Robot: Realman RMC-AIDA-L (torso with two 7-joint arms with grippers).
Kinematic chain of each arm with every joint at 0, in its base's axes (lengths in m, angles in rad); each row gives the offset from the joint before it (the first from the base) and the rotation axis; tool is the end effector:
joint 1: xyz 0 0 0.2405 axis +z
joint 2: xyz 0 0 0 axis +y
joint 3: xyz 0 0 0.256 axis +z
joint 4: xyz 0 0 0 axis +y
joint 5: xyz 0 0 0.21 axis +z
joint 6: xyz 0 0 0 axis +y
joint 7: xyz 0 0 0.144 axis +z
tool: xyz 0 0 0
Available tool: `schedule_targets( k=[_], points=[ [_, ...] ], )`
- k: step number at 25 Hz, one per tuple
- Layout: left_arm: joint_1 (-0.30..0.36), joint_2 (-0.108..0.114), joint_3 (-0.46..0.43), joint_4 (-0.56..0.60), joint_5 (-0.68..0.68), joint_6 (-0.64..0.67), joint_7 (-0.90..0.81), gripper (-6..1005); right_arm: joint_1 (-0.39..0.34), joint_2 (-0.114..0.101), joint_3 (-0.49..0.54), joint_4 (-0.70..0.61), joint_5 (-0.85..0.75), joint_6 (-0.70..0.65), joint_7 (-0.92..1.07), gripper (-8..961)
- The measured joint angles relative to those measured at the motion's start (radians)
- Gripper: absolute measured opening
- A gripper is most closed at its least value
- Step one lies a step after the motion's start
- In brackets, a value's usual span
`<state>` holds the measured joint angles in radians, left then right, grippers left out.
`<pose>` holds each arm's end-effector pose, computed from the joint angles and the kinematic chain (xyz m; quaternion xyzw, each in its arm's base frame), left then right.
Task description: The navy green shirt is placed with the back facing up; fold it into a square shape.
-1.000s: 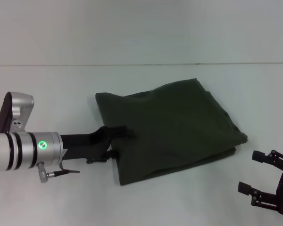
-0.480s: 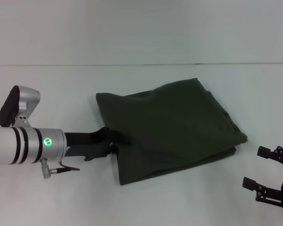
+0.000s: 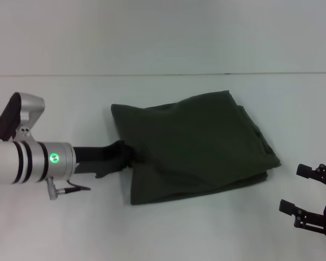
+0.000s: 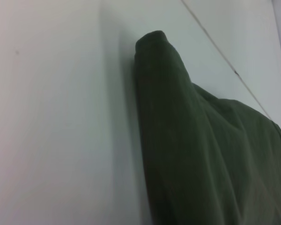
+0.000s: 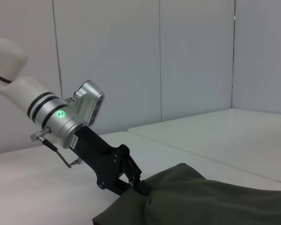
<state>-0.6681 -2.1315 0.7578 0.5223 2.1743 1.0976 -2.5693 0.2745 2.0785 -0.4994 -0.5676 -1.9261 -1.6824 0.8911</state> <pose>-0.2662 0.3729 -0.0576 -0.6602 -0.7170 -0.1905 0.1168 0.3309 0.2465 0.0152 -0.9121 0.1421 0.2875 0.2554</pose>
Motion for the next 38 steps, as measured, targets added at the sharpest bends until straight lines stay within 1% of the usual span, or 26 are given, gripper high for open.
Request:
schedule_targets(
  k=[2, 6, 8, 10, 16, 21, 24, 25, 26, 27, 28, 29, 30, 31, 32, 34, 35, 38],
  points=[
    [-0.006, 0.006, 0.0, 0.001, 0.001, -0.011, 0.009, 228, 0.002, 0.001, 0.002, 0.0, 0.0, 0.0, -0.003, 928],
    [-0.029, 0.028, -0.008, 0.003, 0.003, -0.049, 0.04, 212, 0.014, 0.004, 0.003, 0.0, -0.001, 0.0, -0.007, 928],
    [-0.034, 0.032, -0.009, 0.006, 0.003, -0.065, 0.044, 204, 0.019, 0.005, 0.003, 0.0, -0.003, 0.0, -0.007, 928],
    [-0.037, 0.034, -0.009, 0.011, 0.003, -0.074, 0.045, 158, 0.024, 0.006, 0.002, 0.0, -0.004, 0.0, -0.007, 928],
    [-0.028, 0.034, -0.018, 0.018, -0.004, -0.081, 0.065, 135, 0.033, 0.006, -0.005, 0.0, -0.005, 0.0, -0.003, 928],
    [0.017, 0.023, -0.07, 0.034, -0.043, -0.051, 0.192, 134, 0.041, 0.006, -0.005, 0.003, -0.005, 0.0, -0.001, 928],
    [0.052, 0.02, -0.11, 0.056, -0.058, -0.019, 0.293, 237, 0.046, 0.007, -0.003, 0.008, -0.002, 0.0, -0.004, 927],
    [0.052, 0.02, -0.11, 0.056, -0.058, -0.019, 0.293, 272, 0.049, 0.008, -0.002, 0.009, -0.001, 0.001, -0.006, 927],
    [0.085, 0.014, -0.155, 0.085, -0.074, 0.017, 0.401, 306, 0.051, 0.008, -0.001, 0.01, -0.001, 0.001, -0.007, 927],
    [0.119, 0.005, -0.193, 0.119, -0.096, 0.07, 0.547, 346, 0.055, 0.009, 0.001, 0.01, 0.0, 0.002, -0.007, 927],
    [0.133, 0.002, -0.205, 0.134, -0.105, 0.094, 0.609, 386, 0.059, 0.01, 0.0, 0.011, 0.0, 0.006, -0.008, 927],
    [0.154, -0.004, -0.219, 0.157, -0.12, 0.143, 0.714, 426, 0.063, 0.011, -0.001, 0.011, 0.0, 0.01, -0.01, 927],
    [0.175, -0.013, -0.228, 0.178, -0.133, 0.199, 0.827, 466, 0.067, 0.012, -0.003, 0.012, -0.001, 0.016, -0.011, 927],
    [0.208, -0.024, -0.237, 0.201, -0.148, 0.27, 0.975, 506, 0.071, 0.013, -0.006, 0.013, -0.002, 0.023, -0.013, 927],
    [0.229, -0.03, -0.242, 0.21, -0.158, 0.318, 1.076, 546, 0.074, 0.013, -0.01, 0.015, -0.004, 0.028, -0.016, 927],
    [0.284, -0.041, -0.257, 0.204, -0.189, 0.429, 1.321, 605, 0.075, 0.013, -0.012, 0.026, -0.005, 0.03, -0.037, 927],
    [0.313, -0.043, -0.273, 0.183, -0.206, 0.489, 1.444, 634, 0.072, 0.013, -0.012, 0.036, -0.005, 0.029, -0.055, 927],
    [0.369, -0.044, -0.318, 0.126, -0.21, 0.615, 1.667, 723, 0.05, 0.013, -0.01, 0.07, -0.005, 0.034, -0.107, 927]
  ],
)
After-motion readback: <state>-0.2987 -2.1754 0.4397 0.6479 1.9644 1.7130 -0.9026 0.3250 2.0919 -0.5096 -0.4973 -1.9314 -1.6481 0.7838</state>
